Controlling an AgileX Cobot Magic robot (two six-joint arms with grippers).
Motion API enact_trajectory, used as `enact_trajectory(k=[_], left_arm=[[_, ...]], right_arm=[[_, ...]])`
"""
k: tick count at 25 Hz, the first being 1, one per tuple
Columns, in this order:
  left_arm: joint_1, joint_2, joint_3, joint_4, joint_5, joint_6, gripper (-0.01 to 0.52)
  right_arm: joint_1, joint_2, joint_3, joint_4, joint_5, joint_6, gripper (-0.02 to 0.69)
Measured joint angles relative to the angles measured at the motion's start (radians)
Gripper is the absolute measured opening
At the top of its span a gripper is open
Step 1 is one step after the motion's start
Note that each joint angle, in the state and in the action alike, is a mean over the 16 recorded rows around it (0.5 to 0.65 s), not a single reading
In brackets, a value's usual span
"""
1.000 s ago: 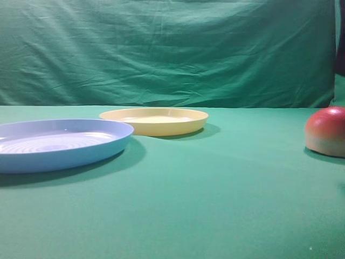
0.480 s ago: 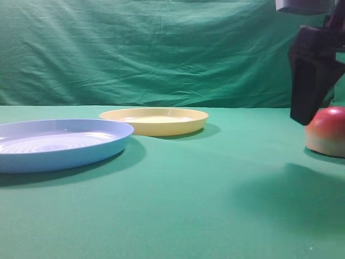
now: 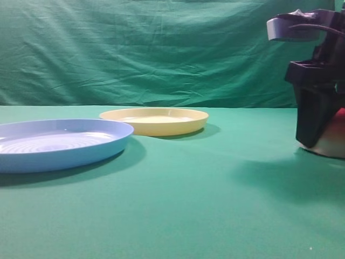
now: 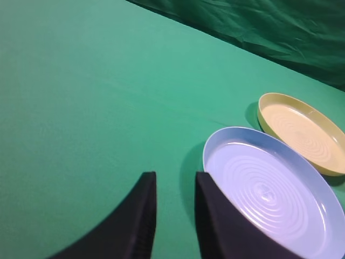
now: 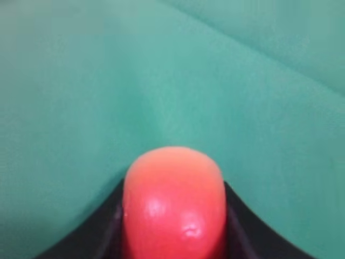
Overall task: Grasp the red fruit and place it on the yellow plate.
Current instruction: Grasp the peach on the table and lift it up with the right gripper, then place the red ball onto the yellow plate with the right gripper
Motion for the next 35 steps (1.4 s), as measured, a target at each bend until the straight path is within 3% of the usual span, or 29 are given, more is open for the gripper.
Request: enact_trajectory(k=[13,21,28,31,35], left_arm=[[0.0,0.0,0.0,0.0,0.0,0.0,0.157],[0.0,0.0,0.0,0.0,0.0,0.0,0.157],[0.0,0.0,0.0,0.0,0.0,0.0,0.157],[0.0,0.0,0.0,0.0,0.0,0.0,0.157],[0.0,0.0,0.0,0.0,0.0,0.0,0.157]], right_arm=[[0.164,0.284,-0.449,0.086,-0.026,-0.099,0.255],[0.196,0.433,-0.582,0.082,0.006,-0.133,0.436],[0.197,0.406,-0.625,0.054,0.058,-0.136,0.575],[0.197,0.355,-0.647,0.038,0.097,-0.135,0.555],[0.197,0.256,-0.679,0.018,0.17,-0.122,0.424]])
